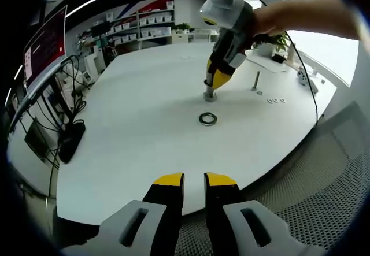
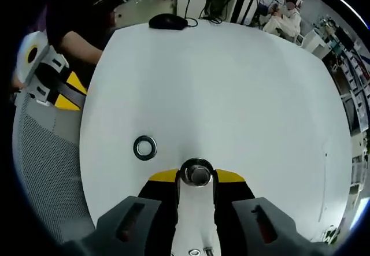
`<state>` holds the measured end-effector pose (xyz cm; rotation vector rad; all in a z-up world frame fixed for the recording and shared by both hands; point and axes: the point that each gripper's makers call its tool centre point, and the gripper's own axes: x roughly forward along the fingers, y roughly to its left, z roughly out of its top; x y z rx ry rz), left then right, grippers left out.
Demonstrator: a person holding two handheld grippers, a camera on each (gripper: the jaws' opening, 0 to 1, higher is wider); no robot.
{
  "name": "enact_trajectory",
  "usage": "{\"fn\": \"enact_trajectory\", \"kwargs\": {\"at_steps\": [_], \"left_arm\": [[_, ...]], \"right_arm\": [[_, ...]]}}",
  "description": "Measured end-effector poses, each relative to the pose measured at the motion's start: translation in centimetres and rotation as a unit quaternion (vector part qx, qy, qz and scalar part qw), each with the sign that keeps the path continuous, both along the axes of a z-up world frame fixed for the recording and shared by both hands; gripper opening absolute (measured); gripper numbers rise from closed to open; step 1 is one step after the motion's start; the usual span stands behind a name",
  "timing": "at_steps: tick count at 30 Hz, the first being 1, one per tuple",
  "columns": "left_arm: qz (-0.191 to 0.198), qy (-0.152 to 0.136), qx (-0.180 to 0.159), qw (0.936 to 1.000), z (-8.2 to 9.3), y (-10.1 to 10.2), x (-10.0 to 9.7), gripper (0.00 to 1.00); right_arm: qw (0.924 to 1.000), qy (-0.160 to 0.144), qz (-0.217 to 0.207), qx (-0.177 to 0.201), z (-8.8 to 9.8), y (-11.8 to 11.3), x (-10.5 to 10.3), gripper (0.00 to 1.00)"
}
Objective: Place the washer onto the threaded stud by aligning its center hole with the stud, sliding it down to the base, and recovering from edge contact or off-axis alignment until the washer reaches the visible bottom stop.
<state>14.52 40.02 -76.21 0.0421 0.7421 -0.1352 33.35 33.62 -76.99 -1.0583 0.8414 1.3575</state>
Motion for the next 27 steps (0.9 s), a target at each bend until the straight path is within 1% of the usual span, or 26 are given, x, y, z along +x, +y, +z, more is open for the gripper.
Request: {"fn": "enact_trajectory", "kwargs": {"at_steps": [2,7,9,11,14,16,18,19,23,25,27], "left_arm": [[-0.001,0.001,0.001,1.0000,0.0,0.0,0.0,0.11],[-0.006,0.004,0.002,1.0000,-0.2,-0.1,0.0,0.11],[-0.007,0.005,0.003,1.0000,-0.2,-0.1,0.0,0.11],[-0.007,0.005,0.003,1.0000,-0.2,-0.1,0.0,0.11],[-0.007,0.005,0.003,1.0000,-0.2,-0.1,-0.1,0.12],[-0.007,0.005,0.004,1.0000,-0.2,-0.1,-0.1,0.12],[-0.007,0.005,0.004,1.0000,-0.1,-0.1,-0.1,0.12],[-0.007,0.005,0.004,1.0000,-0.1,-0.1,-0.1,0.12],[-0.006,0.005,0.004,1.0000,-0.1,-0.1,-0.1,0.12],[-0.005,0.004,0.004,1.0000,-0.1,-0.1,-0.1,0.12],[-0.003,0.004,0.003,1.0000,-0.1,-0.1,-0.1,0.12]], "right_arm": [[1.0000,-0.004,0.005,-0.001,-0.1,0.1,0.2,0.23],[1.0000,-0.002,0.003,-0.003,0.0,0.3,0.3,0.23],[0.9998,-0.009,0.013,-0.011,0.0,0.2,0.2,0.22],[0.9984,-0.017,0.043,-0.032,0.0,-0.1,0.1,0.22],[0.9977,-0.013,0.048,-0.045,0.0,0.0,0.0,0.22],[0.9965,-0.009,0.055,-0.062,-0.4,-0.2,0.1,0.22],[0.9946,-0.012,0.063,-0.082,-1.0,-0.6,0.3,0.22],[0.9944,-0.009,0.066,-0.083,-1.3,-0.6,0.2,0.22],[0.9928,-0.007,0.066,-0.100,-2.1,-0.9,0.5,0.22],[0.9925,-0.004,0.066,-0.103,-1.8,-1.0,0.5,0.23],[0.9937,0.003,0.057,-0.096,-1.6,-0.7,0.5,0.23]]}}
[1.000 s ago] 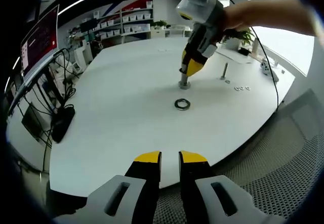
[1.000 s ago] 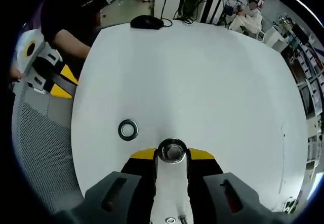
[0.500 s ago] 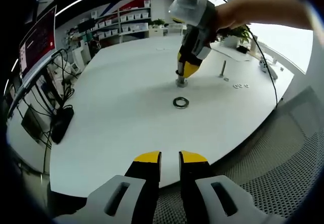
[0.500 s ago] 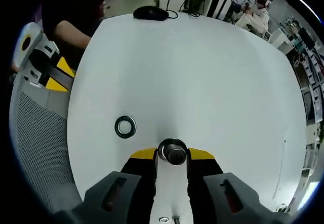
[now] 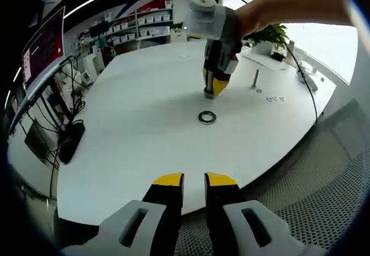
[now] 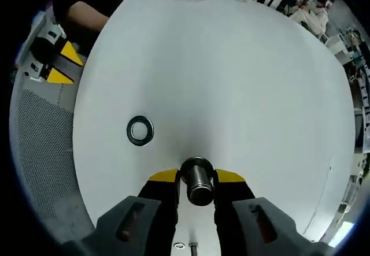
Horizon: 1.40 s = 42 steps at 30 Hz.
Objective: Place the washer onto the threaded stud by aligning its center hole with the stud, sliding it down to the base, and recovering from edge contact or off-axis alignment until the washer reaches the visible bottom stop.
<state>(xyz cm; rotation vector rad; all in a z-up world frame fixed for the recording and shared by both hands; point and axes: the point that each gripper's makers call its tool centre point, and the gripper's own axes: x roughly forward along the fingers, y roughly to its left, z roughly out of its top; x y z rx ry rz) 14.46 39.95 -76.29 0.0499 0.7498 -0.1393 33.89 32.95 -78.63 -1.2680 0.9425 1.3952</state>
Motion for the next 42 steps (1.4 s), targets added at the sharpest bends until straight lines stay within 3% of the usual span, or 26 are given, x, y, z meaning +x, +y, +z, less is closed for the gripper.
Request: {"fn": "enact_trajectory", "kwargs": {"at_steps": [8,10,12,15,20,25,28,32,38,42], "left_arm": [[0.002,-0.001,0.000,1.0000,0.1,0.0,0.0,0.11],[0.001,0.000,0.000,1.0000,0.0,0.0,0.0,0.11],[0.001,0.000,0.000,1.0000,0.0,0.1,0.0,0.11],[0.002,0.000,0.000,1.0000,0.0,0.1,0.0,0.11],[0.006,-0.002,-0.002,1.0000,0.1,0.2,0.1,0.11],[0.005,-0.002,-0.002,1.0000,0.1,0.2,0.1,0.11],[0.005,-0.002,-0.003,1.0000,0.1,0.2,0.1,0.11],[0.006,-0.003,-0.004,1.0000,0.1,0.2,0.1,0.11],[0.009,0.000,-0.005,0.9999,0.1,0.2,0.1,0.10],[0.011,-0.001,-0.006,0.9999,0.2,0.2,0.0,0.10]], "right_arm": [[0.9997,0.020,-0.015,0.006,-0.1,0.0,0.1,0.23],[0.9992,0.033,0.015,0.015,-0.1,0.2,-0.5,0.24],[0.9997,0.016,0.003,0.015,-0.1,0.1,0.0,0.29],[0.9987,0.030,-0.014,0.039,0.1,0.3,-0.5,0.37],[0.9966,0.000,-0.029,0.077,1.4,0.6,0.2,0.46],[0.9903,-0.014,-0.058,0.125,3.3,0.8,0.2,0.48],[0.9811,0.009,-0.095,0.168,4.5,1.1,-0.6,0.48],[0.9746,0.007,-0.107,0.196,5.5,0.6,-1.5,0.47],[0.9680,0.007,-0.124,0.218,5.4,-0.8,-2.6,0.47],[0.9593,0.019,-0.151,0.237,5.4,-1.6,-3.8,0.47]]}}
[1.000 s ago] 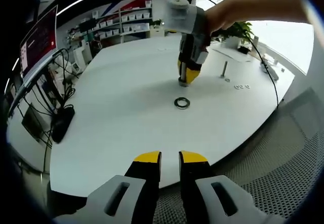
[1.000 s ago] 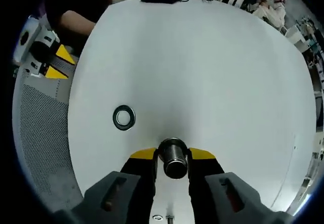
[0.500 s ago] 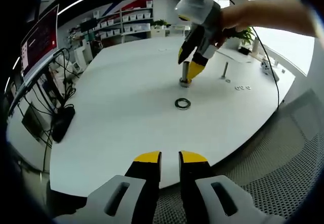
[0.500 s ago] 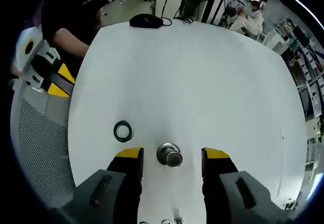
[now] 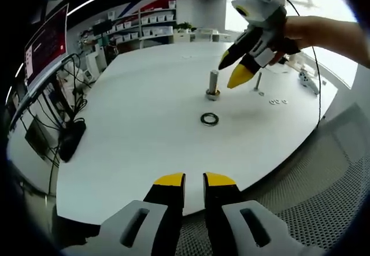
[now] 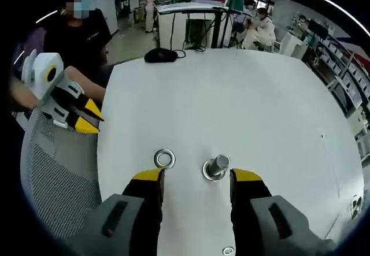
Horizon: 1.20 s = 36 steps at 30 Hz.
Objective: Place the washer onto the threaded stud by aligning its center hole with the stud, sliding it down to the base, and recovering from edge contact or off-axis alignment until the washer reaches the visible bottom stop.
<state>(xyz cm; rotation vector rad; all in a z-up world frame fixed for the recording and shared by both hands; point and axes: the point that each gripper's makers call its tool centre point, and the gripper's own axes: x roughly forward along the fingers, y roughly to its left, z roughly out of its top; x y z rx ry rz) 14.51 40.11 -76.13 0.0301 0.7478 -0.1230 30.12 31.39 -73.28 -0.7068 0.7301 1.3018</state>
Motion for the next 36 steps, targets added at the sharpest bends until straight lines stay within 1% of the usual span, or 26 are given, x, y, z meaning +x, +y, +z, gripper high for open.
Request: {"fn": "enact_trajectory", "kwargs": {"at_steps": [4,8,13,16,19,22,24,27,30,36], "left_arm": [[0.003,-0.002,-0.001,1.0000,0.1,0.1,0.0,0.09],[0.002,-0.003,-0.002,1.0000,0.2,0.0,0.0,0.09],[0.004,-0.005,-0.003,1.0000,0.2,0.1,0.0,0.09],[0.002,-0.005,-0.002,1.0000,0.3,0.0,0.0,0.09],[0.000,-0.004,-0.001,1.0000,0.3,0.0,0.0,0.09],[0.000,-0.005,-0.001,1.0000,0.3,0.0,0.0,0.09],[-0.001,-0.005,-0.001,1.0000,0.3,0.0,0.0,0.10],[-0.002,-0.005,-0.001,1.0000,0.3,0.0,0.0,0.10],[0.000,-0.006,-0.002,1.0000,0.3,0.1,0.1,0.10],[0.010,-0.017,-0.012,0.9997,0.6,0.2,0.2,0.10]], "right_arm": [[0.9998,0.010,-0.015,0.007,-0.5,-0.6,-1.1,0.47],[0.9996,0.019,-0.021,0.005,-1.2,-1.0,-2.3,0.48],[0.9992,0.029,-0.027,0.005,-1.6,-1.4,-3.3,0.48],[0.9994,0.026,-0.024,0.001,-1.7,-1.5,-3.6,0.49],[0.9989,0.033,-0.033,0.008,-1.9,-1.4,-4.1,0.49],[0.9991,0.036,-0.024,-0.002,-2.6,-1.4,-4.9,0.50],[0.9993,0.032,-0.017,-0.011,-3.1,-1.4,-5.4,0.51],[0.9989,0.040,-0.015,-0.019,-3.8,-1.5,-6.0,0.52],[0.9986,0.043,-0.003,-0.031,-4.4,-1.6,-6.6,0.52],[0.9980,0.045,0.005,-0.044,-5.2,-1.0,-6.7,0.51]]}}
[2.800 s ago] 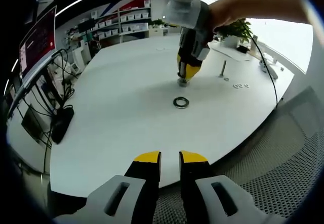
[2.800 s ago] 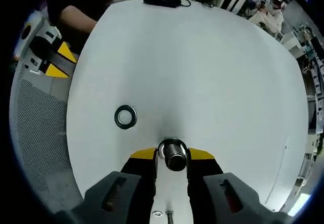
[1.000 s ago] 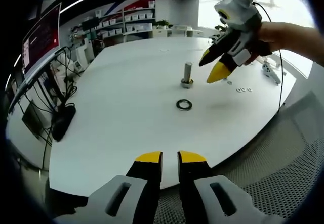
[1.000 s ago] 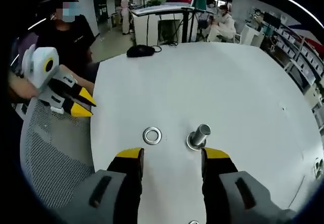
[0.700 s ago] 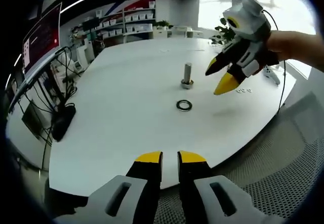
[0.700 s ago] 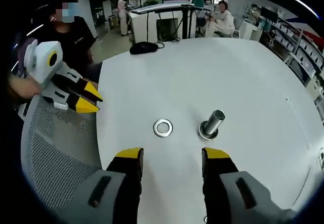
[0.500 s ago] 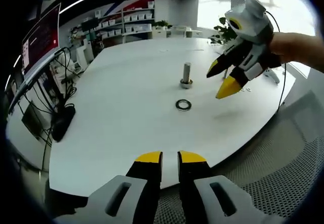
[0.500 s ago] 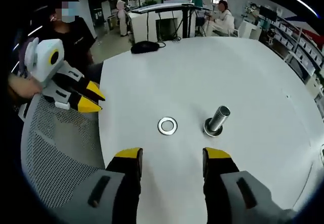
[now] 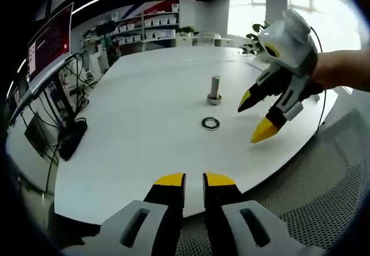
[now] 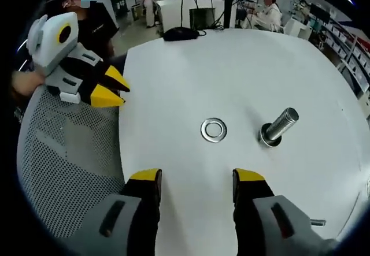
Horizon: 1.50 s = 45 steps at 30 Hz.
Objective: Place the washer onto the threaded stud by aligning its center hole with the stud, sliding it down to the base, and recovering from edge contact or off-axis alignment until the washer reaches the visible bottom stop.
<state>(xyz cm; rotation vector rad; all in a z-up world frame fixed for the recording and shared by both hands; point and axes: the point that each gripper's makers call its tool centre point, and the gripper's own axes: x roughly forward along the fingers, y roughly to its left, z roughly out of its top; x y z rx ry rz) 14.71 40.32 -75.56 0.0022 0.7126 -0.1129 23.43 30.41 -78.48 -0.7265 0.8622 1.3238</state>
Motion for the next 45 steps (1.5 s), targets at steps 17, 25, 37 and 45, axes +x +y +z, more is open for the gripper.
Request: {"fn": "enact_trajectory", "kwargs": {"at_steps": [17,25,37,45], "left_arm": [[-0.002,0.002,0.008,1.0000,-0.1,0.1,-0.1,0.10],[0.002,0.000,0.007,1.0000,-0.1,0.2,0.0,0.10],[0.003,-0.001,0.005,1.0000,-0.2,0.2,0.1,0.10],[0.004,-0.001,0.004,1.0000,-0.3,0.2,0.2,0.10]], "right_arm": [[0.9926,-0.010,0.078,-0.092,-1.6,1.7,1.1,0.55],[0.9834,-0.013,0.114,-0.141,-1.9,3.1,1.5,0.58],[0.9701,-0.027,0.164,-0.176,-1.8,4.5,1.8,0.36],[0.9546,-0.037,0.209,-0.209,-1.7,4.6,1.3,0.34]]}}
